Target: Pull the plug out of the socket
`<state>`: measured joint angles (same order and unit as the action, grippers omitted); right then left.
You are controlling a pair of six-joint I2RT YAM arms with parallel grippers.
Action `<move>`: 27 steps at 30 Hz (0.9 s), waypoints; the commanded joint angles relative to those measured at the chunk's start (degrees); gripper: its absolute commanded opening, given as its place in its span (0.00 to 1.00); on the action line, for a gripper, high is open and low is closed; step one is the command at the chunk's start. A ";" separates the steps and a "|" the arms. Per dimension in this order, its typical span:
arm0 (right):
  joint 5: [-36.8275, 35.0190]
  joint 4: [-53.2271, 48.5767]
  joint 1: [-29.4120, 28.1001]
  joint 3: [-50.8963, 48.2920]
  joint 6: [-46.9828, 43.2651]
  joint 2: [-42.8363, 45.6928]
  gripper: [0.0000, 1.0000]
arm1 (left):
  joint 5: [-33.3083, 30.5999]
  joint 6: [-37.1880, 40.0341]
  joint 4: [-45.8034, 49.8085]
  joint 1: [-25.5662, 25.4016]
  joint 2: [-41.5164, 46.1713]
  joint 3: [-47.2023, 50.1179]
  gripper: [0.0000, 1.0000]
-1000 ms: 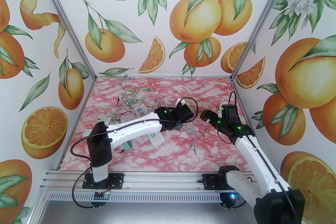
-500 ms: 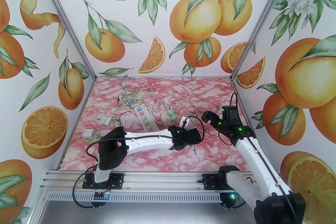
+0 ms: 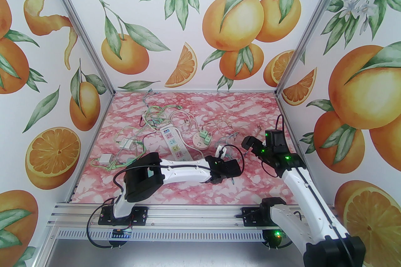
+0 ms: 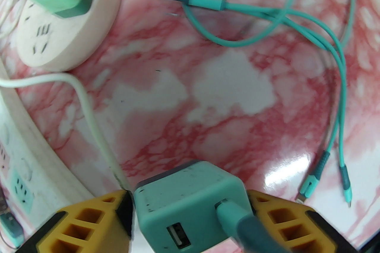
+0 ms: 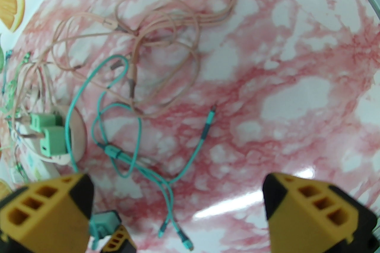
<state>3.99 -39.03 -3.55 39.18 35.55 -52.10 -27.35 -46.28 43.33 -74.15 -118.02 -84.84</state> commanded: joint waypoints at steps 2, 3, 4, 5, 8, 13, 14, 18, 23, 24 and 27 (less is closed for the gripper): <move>0.06 0.25 -0.92 -0.68 0.38 0.71 1.00 | 0.94 -0.58 -0.58 -1.06 3.94 0.46 0.77; 0.05 0.36 -1.08 -0.69 0.31 0.76 1.00 | 0.70 -0.71 -0.05 -1.26 4.97 0.53 0.78; 0.13 0.47 -1.19 -0.62 0.25 0.76 1.00 | 0.62 -0.95 0.31 -1.32 6.13 0.62 0.80; 0.21 0.58 -1.27 -0.53 0.22 0.64 1.00 | 0.74 -1.02 0.51 -1.34 7.47 0.80 0.80; 0.34 0.85 -2.11 0.15 -0.28 0.84 1.00 | 0.89 -0.91 1.80 -0.94 10.80 0.90 0.81; 1.06 2.01 -3.86 1.16 -0.65 -0.05 1.00 | 1.42 0.31 2.57 2.20 15.81 1.17 0.80; 1.26 2.44 -4.17 1.34 -0.55 -0.44 1.00 | 2.03 0.96 2.14 3.58 16.78 1.42 0.80; 1.32 4.28 -6.07 1.93 0.04 -1.64 1.00 | 4.45 6.10 -0.93 9.33 20.52 2.92 0.80; 0.24 6.55 -9.66 2.90 3.16 -4.33 1.00 | 10.24 12.93 -4.66 17.85 21.95 4.49 0.79; -0.71 6.52 -10.57 3.61 3.83 -4.95 1.00 | 11.51 13.98 -5.40 19.71 21.99 4.87 0.79; -4.98 6.59 -14.68 5.56 4.61 -6.61 1.00 | 16.32 16.23 -8.74 25.25 21.87 6.40 0.79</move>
<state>3.31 -34.33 -15.44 41.67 38.15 -57.67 -17.06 -34.74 39.07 -52.23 -97.76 -80.01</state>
